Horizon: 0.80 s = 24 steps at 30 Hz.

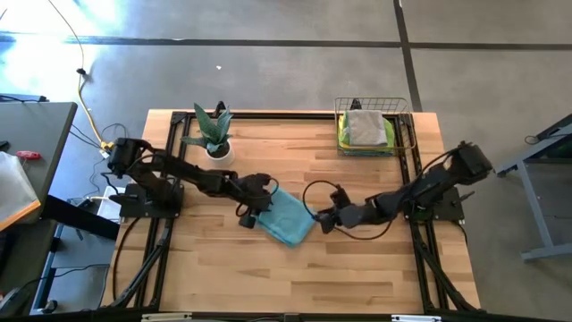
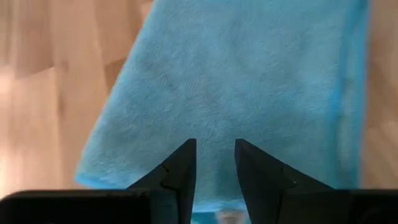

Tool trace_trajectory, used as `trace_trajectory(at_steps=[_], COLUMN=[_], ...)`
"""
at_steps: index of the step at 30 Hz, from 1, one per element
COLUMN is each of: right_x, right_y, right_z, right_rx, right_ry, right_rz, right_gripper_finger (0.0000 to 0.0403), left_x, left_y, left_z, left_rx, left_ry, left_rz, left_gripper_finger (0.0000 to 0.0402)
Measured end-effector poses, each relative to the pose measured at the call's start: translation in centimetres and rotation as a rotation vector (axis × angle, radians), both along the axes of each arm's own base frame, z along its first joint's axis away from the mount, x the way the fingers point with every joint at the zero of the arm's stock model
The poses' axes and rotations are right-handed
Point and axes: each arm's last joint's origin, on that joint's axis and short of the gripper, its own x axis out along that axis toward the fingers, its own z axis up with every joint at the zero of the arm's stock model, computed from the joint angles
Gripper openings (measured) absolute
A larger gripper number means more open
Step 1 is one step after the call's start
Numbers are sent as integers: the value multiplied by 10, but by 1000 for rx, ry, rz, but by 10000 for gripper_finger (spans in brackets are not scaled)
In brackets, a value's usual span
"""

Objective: Fold microfiber towels
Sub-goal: Put the blue towel into the wire basket

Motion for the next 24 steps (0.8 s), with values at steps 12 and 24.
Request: trace_trajectory(at_steps=[12,24], right_x=[29,33], right_y=[8,-64], right_z=[-28,-30], right_rx=[-36,-393], right_ry=[38,236], right_rz=[102,188], right_gripper_finger=[181,181], left_x=[-5,4], left_y=[1,-49], left_z=[-22,-17], left_rx=[-182,-438], left_ry=[62,-140], left_rz=[325,693], left_gripper_finger=[101,101])
